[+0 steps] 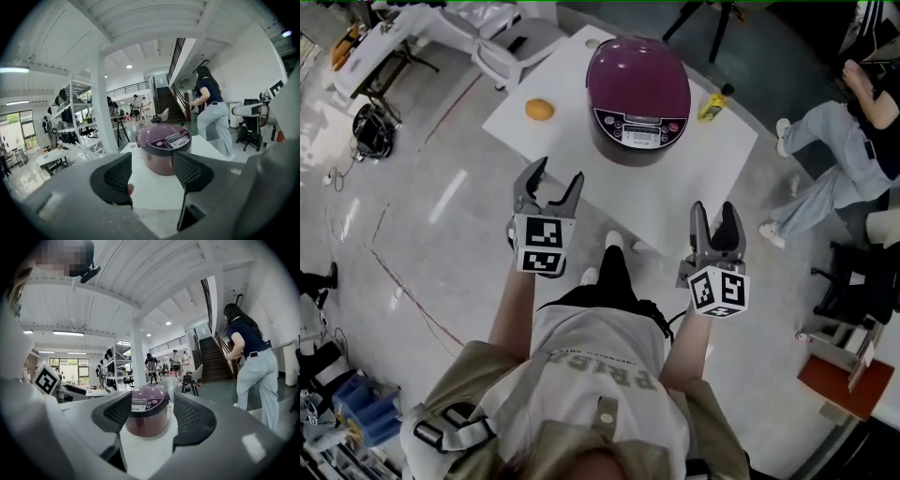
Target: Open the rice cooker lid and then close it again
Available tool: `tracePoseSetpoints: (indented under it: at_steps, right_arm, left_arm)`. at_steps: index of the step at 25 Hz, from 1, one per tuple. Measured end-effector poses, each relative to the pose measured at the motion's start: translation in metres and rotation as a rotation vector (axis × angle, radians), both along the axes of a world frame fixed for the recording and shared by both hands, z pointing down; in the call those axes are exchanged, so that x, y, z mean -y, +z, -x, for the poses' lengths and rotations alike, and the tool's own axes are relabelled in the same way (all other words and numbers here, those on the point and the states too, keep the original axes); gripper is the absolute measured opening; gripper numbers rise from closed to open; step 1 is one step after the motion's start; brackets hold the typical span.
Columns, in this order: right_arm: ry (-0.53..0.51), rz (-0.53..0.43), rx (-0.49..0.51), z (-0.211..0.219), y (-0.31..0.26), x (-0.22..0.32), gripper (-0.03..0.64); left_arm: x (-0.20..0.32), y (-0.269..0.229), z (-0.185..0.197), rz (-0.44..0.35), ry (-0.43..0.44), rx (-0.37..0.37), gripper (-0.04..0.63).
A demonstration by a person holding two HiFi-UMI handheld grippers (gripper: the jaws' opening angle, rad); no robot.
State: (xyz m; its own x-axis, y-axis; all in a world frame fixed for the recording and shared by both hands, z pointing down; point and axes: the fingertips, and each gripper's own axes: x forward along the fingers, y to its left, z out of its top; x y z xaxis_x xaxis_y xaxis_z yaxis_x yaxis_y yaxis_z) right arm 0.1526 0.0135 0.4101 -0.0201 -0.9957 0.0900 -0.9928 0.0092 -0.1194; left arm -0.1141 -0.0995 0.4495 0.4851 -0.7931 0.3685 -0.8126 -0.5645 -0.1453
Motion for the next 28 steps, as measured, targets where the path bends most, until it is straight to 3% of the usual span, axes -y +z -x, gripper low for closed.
tracePoseSetpoints:
  at_steps: [22, 28]
  right_arm:
    - [-0.167, 0.059, -0.041, -0.021, 0.011, 0.113, 0.256]
    - [-0.253, 0.077, -0.086, -0.016, 0.012, 0.136, 0.262]
  left_arm:
    - [0.077, 0.012, -0.050, -0.002, 0.028, 0.085, 0.308]
    - [0.087, 0.015, -0.064, -0.002, 0.093, 0.141, 0.311]
